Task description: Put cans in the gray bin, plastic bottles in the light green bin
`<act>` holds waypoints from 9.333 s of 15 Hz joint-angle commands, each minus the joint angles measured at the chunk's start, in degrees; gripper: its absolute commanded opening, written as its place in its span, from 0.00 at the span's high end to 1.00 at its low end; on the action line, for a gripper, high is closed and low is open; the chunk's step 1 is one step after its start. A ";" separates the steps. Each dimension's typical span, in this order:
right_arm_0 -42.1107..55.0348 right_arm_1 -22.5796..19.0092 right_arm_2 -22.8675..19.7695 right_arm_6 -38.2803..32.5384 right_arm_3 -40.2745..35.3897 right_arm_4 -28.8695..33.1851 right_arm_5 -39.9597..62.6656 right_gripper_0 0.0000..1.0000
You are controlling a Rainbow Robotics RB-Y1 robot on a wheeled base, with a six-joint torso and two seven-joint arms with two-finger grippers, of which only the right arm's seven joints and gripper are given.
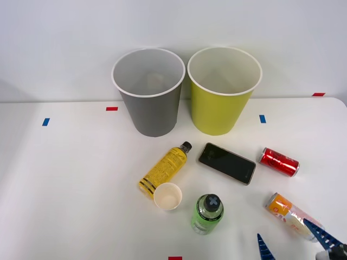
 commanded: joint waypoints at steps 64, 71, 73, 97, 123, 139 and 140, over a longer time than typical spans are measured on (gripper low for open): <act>-59.82 -16.51 11.06 -11.47 11.87 -1.61 80.24 0.95; -55.43 -16.60 6.84 -12.61 5.01 0.24 75.49 1.00; -51.91 -16.51 1.66 -12.96 0.62 -1.52 71.45 1.00; -81.62 -4.29 6.31 -15.60 17.49 -28.94 21.70 1.00; -96.73 -7.46 18.09 -15.43 35.77 -29.56 10.19 0.00; -32.93 -9.39 5.61 -2.07 13.18 -24.20 -25.67 0.00; -30.11 -7.55 5.17 -0.40 13.18 -22.97 -26.11 0.00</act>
